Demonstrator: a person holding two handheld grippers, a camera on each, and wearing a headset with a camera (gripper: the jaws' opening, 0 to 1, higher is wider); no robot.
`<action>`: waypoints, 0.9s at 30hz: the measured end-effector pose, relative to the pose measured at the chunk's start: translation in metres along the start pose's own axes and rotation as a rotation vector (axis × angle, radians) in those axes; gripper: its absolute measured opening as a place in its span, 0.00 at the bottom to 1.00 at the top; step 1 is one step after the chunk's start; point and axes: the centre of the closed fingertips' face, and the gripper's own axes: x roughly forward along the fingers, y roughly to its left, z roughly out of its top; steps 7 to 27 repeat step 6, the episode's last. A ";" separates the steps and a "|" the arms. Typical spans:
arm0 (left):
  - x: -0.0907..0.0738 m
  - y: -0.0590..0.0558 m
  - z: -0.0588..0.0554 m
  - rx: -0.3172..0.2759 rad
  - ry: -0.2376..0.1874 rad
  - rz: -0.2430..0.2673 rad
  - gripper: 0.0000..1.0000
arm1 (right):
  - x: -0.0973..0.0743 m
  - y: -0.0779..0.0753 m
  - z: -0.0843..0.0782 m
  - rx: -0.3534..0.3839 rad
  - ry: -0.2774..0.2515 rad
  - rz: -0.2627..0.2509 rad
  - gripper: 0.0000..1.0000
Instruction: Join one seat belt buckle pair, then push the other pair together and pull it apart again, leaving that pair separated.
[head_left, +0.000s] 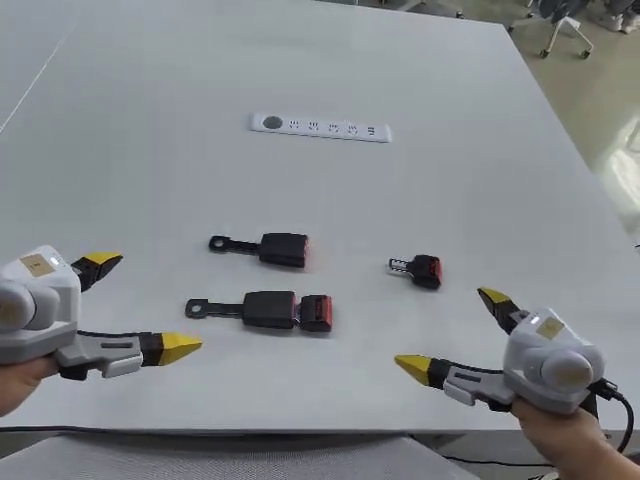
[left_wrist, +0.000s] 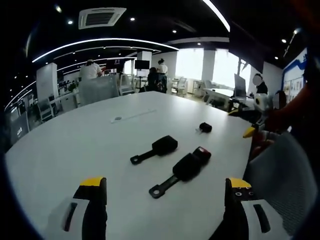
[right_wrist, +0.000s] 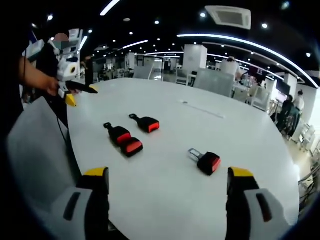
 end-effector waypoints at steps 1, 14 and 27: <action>-0.001 0.000 0.001 -0.006 -0.003 -0.005 1.00 | -0.001 0.000 0.000 0.000 0.003 -0.003 1.00; -0.003 0.001 0.003 -0.005 -0.008 -0.003 1.00 | -0.004 0.000 0.002 0.004 0.003 -0.009 1.00; -0.003 0.001 0.003 -0.005 -0.008 -0.003 1.00 | -0.004 0.000 0.002 0.004 0.003 -0.009 1.00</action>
